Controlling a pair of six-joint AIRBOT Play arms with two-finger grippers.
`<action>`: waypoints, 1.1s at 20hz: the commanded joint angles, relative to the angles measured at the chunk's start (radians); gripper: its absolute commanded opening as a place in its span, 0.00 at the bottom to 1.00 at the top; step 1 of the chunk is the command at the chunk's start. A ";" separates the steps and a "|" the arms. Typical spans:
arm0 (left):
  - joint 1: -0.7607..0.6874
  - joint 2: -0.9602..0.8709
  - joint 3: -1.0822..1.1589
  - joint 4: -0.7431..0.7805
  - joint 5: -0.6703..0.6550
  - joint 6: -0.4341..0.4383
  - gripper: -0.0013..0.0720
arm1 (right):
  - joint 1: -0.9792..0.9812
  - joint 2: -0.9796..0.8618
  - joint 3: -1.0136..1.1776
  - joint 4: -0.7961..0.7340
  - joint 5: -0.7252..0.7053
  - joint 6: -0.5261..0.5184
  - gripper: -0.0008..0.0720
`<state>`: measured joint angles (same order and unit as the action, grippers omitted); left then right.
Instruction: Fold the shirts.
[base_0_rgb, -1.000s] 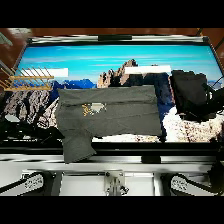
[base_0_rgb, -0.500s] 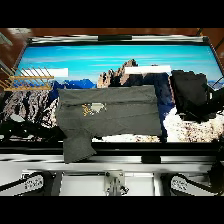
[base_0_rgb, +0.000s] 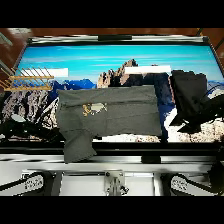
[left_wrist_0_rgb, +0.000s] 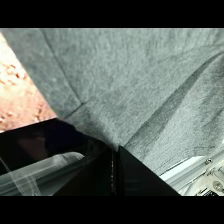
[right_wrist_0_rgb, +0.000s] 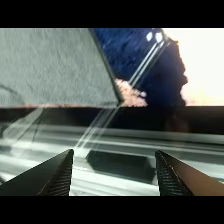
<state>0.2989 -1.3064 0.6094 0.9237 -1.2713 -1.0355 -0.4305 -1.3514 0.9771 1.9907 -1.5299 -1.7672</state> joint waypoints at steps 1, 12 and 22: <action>0.001 0.000 0.003 -0.001 -0.014 0.011 0.06 | 0.027 0.000 -0.155 0.053 0.039 -0.045 0.86; 0.002 0.003 0.005 -0.001 -0.036 0.023 0.06 | 0.143 -0.001 -0.207 0.043 0.328 0.028 0.76; 0.002 0.003 0.024 -0.001 -0.048 0.052 0.06 | 0.234 0.002 -0.206 0.021 0.355 0.058 0.09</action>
<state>0.3004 -1.3045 0.6193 0.9226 -1.3170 -0.9970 -0.2150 -1.3521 0.7700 2.0201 -1.1553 -1.7123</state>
